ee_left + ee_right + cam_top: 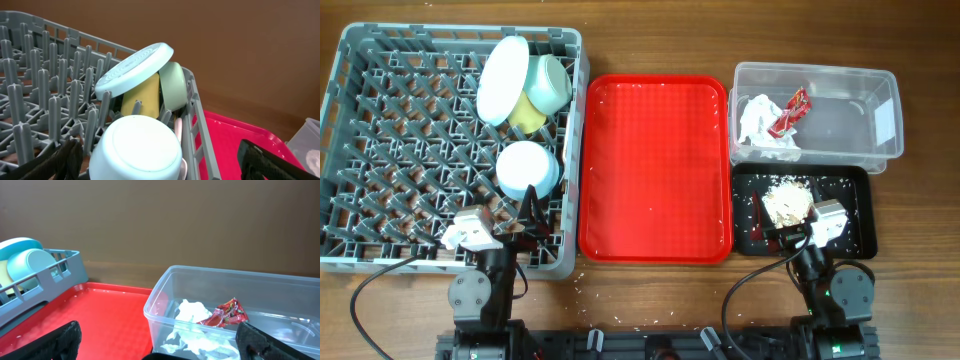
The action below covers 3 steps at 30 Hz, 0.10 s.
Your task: Sort waste into correct bins and load items into the dishwasher rack
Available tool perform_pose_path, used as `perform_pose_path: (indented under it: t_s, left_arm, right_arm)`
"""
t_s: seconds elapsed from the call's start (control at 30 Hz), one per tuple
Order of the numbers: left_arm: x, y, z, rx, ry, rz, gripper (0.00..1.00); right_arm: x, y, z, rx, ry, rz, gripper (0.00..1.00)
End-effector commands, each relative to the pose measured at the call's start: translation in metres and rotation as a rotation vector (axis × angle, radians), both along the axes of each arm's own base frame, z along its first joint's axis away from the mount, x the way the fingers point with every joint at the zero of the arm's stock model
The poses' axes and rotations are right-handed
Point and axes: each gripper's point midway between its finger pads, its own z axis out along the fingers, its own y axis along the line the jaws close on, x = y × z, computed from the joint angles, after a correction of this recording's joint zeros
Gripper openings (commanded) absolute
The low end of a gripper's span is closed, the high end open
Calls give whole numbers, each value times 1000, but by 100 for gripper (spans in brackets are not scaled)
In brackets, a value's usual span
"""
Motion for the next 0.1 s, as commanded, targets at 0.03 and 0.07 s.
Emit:
perform_pose_path:
  t_s: [0.03, 0.07]
  left_arm:
    - [0, 2, 0, 22, -2, 10, 100]
    - [0, 2, 0, 22, -2, 10, 100]
  right_arm:
    - [0, -2, 2, -7, -12, -10, 100]
    - [0, -2, 2, -7, -12, -10, 100]
